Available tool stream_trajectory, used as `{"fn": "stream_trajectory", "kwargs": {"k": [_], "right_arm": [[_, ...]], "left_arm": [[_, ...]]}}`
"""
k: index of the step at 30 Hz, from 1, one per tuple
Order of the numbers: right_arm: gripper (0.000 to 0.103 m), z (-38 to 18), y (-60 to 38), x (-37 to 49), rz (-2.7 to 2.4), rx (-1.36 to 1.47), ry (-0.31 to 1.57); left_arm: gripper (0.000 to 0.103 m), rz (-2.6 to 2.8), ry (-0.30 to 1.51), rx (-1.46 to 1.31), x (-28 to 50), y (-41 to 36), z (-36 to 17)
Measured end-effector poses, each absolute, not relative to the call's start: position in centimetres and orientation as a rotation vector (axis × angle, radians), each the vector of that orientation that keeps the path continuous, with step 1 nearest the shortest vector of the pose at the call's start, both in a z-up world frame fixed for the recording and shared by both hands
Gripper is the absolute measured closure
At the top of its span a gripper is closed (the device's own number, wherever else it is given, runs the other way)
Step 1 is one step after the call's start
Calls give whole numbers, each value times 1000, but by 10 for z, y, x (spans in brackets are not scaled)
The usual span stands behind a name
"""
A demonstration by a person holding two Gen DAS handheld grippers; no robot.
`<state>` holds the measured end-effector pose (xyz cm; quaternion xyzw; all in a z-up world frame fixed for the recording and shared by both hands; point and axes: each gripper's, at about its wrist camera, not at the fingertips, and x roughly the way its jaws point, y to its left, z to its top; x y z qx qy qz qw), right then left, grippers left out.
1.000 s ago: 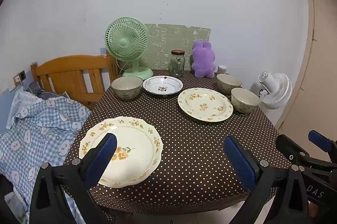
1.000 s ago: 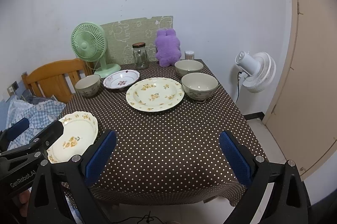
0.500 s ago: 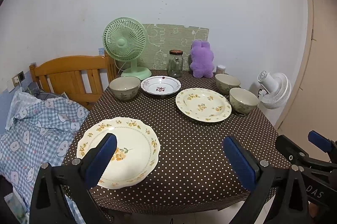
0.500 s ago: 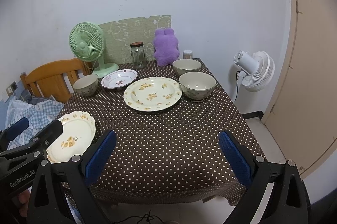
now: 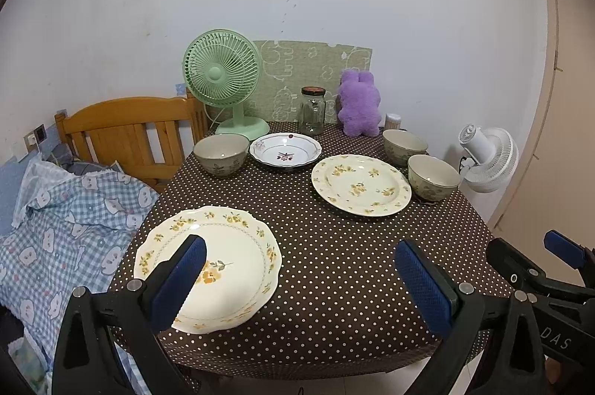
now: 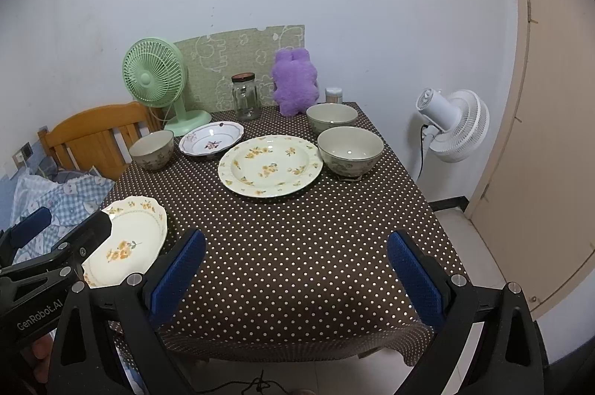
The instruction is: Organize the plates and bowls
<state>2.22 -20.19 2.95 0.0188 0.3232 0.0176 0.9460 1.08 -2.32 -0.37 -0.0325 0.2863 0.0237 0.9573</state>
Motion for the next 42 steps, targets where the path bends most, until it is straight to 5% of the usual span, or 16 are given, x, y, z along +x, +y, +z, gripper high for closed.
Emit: {"fn": "stream_trajectory", "kwargs": {"k": [13, 42], "right_arm": [[4, 21, -196, 47, 100, 78, 702], [9, -37, -26, 131, 94, 34, 860]], "left_arm": [[6, 121, 622, -96, 22, -13, -9], [11, 112, 798, -51, 109, 134, -68]]}}
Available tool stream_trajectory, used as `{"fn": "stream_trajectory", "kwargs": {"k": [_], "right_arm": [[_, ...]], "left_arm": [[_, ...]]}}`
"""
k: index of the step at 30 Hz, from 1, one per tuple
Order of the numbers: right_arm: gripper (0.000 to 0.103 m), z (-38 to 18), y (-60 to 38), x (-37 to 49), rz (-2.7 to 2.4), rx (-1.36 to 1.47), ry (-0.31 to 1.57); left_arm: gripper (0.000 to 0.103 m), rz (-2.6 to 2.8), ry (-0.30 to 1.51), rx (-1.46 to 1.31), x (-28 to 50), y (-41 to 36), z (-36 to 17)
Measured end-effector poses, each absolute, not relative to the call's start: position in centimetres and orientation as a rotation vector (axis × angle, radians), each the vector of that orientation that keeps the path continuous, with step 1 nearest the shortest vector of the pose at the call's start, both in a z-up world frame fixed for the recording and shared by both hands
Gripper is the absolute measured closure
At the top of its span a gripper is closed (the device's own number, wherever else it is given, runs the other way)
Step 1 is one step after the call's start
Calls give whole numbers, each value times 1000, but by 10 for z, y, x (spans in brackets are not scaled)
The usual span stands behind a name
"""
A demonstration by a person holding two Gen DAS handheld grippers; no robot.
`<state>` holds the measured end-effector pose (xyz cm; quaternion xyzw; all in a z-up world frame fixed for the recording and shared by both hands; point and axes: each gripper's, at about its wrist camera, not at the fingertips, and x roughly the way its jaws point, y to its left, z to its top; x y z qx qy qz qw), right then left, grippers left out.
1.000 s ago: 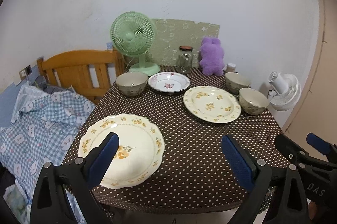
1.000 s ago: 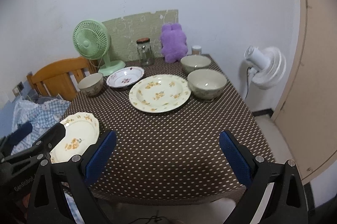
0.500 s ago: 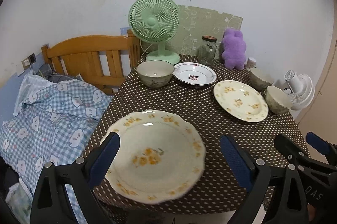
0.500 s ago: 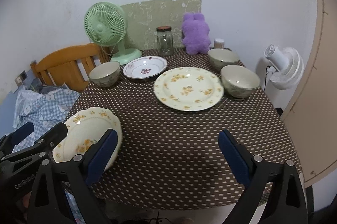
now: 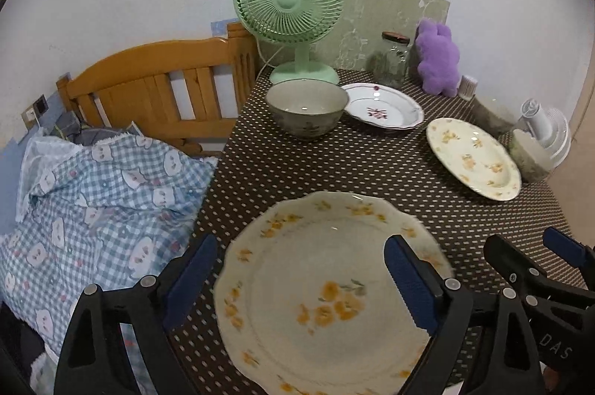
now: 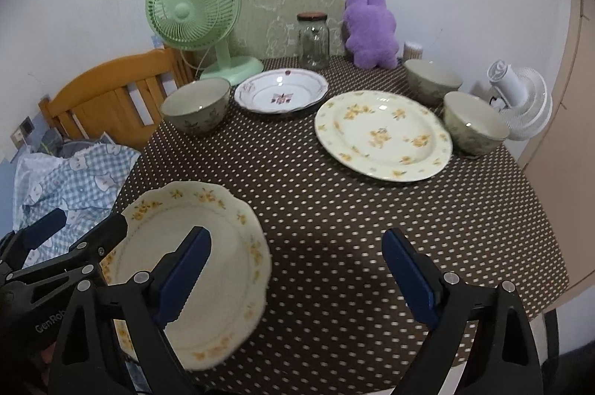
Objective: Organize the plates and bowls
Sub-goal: 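Grasp the yellow-flowered plate rim with both grippers and lift it, then carry the held plate toward the other yellow-flowered plate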
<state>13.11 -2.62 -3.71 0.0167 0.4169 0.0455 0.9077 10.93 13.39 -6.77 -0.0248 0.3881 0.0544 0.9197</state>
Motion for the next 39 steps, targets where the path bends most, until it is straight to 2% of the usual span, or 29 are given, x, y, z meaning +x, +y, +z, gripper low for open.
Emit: {"fn": "stream_trajectory", "kwargs": {"k": [9, 15, 19, 23, 30, 39], "right_arm": [[17, -74, 8, 151, 89, 27, 963], [32, -99, 21, 164, 82, 42, 1034], [38, -111, 27, 168, 81, 51, 1076], [40, -115, 30, 172, 61, 53, 1092], [46, -123, 33, 175, 38, 38, 1147], [47, -122, 33, 181, 39, 13, 1159]], "left_arm": [[19, 91, 927, -41, 137, 159, -106], [24, 69, 991, -42, 147, 170, -128], [33, 65, 1032, -52, 152, 175, -139], [39, 51, 1050, -63, 155, 176, -144], [40, 54, 1063, -66, 156, 177, -145], [40, 44, 1084, -50, 157, 173, -146]]}}
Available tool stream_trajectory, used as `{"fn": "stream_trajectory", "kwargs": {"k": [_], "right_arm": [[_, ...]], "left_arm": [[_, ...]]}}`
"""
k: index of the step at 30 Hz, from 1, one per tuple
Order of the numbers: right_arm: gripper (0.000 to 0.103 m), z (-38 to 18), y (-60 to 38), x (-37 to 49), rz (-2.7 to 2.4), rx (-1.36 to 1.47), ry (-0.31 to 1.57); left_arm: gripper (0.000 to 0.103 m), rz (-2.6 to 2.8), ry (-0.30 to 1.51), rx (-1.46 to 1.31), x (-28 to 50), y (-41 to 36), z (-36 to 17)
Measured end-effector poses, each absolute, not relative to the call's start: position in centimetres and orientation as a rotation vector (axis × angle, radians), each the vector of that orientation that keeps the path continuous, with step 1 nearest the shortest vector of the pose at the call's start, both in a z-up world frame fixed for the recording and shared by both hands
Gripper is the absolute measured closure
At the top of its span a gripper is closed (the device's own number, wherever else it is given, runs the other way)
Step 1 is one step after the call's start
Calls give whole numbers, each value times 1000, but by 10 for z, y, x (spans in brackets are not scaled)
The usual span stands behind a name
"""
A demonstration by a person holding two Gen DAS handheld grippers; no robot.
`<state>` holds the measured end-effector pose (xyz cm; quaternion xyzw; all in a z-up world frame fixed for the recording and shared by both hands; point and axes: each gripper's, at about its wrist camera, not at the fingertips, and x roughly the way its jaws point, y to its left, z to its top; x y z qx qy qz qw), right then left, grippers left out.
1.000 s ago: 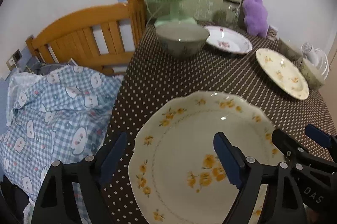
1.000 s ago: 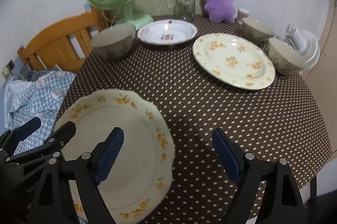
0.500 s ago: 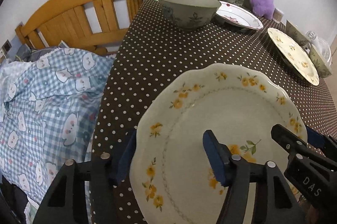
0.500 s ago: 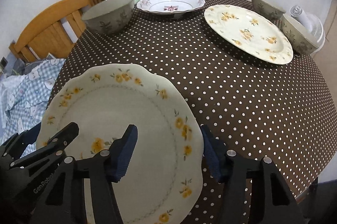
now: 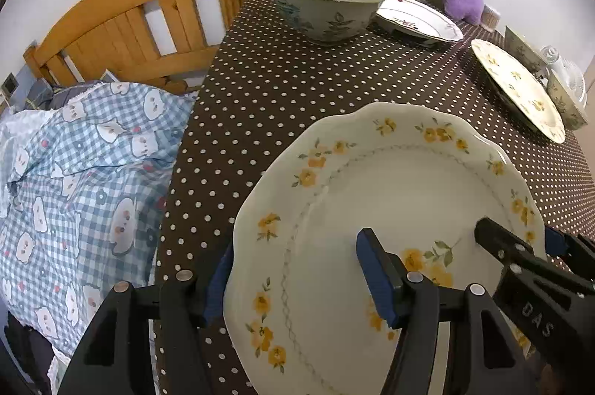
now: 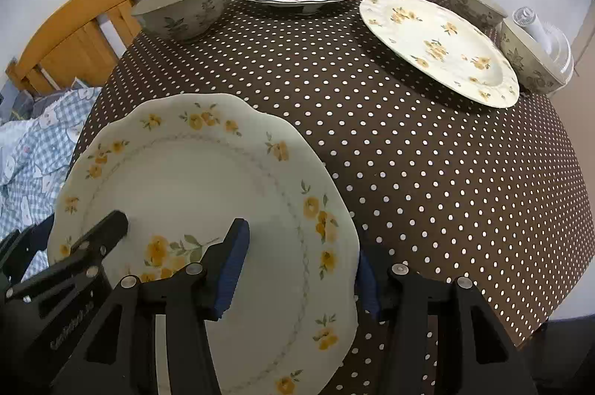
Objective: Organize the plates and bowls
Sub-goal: 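Carry the held plate toward the other yellow-flowered plate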
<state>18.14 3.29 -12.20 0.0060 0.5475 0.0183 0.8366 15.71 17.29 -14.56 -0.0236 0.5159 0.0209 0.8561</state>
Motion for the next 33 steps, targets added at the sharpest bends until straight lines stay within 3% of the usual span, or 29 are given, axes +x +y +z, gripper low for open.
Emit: {"fn": "stream_trajectory", "kwargs": {"k": [33], "right_arm": [[47, -126, -62, 237, 84, -1, 1196]], "left_arm": [[40, 88, 1108, -83, 199, 87, -134]]}}
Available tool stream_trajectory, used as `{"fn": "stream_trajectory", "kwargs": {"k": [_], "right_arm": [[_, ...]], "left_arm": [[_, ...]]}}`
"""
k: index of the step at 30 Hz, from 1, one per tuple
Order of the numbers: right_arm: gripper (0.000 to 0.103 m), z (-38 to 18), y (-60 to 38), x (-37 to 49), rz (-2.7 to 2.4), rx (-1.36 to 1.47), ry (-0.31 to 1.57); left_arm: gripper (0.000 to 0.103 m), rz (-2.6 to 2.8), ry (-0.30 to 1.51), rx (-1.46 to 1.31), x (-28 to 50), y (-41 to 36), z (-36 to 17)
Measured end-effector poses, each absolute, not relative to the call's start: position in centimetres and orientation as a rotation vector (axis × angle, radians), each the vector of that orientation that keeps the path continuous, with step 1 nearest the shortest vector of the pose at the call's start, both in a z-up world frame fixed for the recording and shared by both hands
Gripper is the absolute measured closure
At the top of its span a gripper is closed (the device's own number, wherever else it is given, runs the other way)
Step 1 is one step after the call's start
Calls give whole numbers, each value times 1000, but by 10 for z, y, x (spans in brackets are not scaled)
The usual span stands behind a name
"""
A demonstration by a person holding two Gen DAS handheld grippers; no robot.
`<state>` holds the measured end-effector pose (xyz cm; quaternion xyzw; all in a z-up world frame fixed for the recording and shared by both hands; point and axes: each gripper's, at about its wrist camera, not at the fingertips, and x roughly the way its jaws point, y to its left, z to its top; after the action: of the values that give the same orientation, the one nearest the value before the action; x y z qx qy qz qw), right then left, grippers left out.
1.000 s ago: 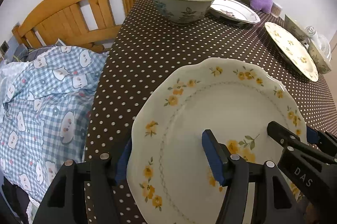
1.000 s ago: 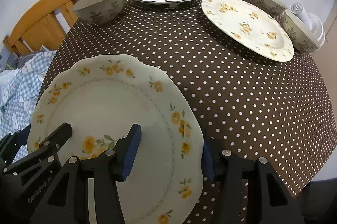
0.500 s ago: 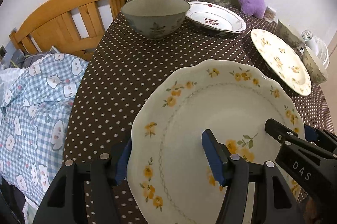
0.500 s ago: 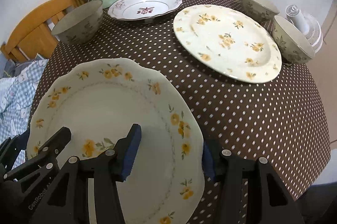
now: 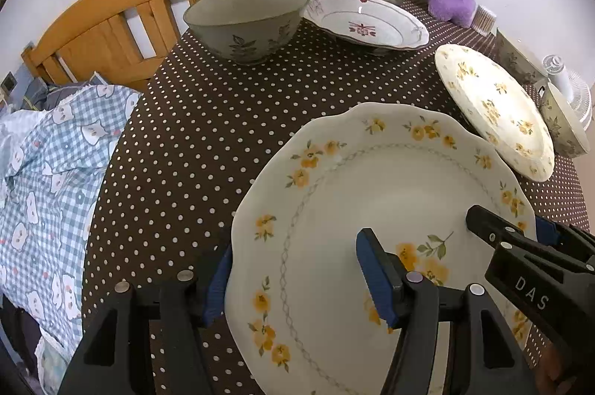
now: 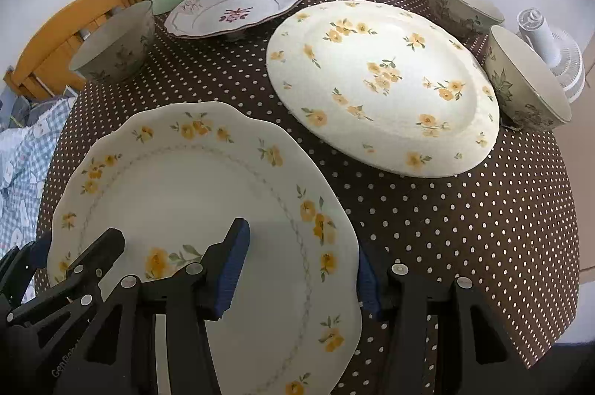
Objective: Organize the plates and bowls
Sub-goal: 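Carry the held plate toward the other yellow-flowered plate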
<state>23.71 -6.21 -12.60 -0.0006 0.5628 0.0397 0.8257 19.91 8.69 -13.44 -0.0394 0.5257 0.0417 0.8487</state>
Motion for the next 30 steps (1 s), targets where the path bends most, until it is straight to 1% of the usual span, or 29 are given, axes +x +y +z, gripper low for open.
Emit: {"fn": "stream_trajectory", "kwargs": {"k": [9, 12, 15, 16, 17, 18, 23, 30], "right_arm": [[47, -134, -61, 234, 88, 2, 1214], [47, -135, -62, 228, 79, 14, 1218], [42, -133, -63, 223, 90, 39, 1222], [39, -133, -64, 221, 97, 51, 1223], [37, -132, -66, 219, 106, 69, 1226], [36, -129, -67, 217, 112, 76, 1219], [28, -112, -74, 208, 78, 64, 1169], [28, -75, -89, 199, 66, 36, 1095]], "left_arm": [[40, 89, 1150, -93, 195, 88, -145], [38, 72, 1152, -89, 192, 88, -145], [35, 57, 1158, -108, 189, 92, -143], [28, 56, 1143, -106, 188, 92, -140], [19, 57, 1123, -93, 186, 91, -135], [16, 53, 1110, -84, 185, 89, -132], [14, 28, 1094, -82, 183, 86, -121], [12, -3, 1032, -85, 184, 74, -92]]}}
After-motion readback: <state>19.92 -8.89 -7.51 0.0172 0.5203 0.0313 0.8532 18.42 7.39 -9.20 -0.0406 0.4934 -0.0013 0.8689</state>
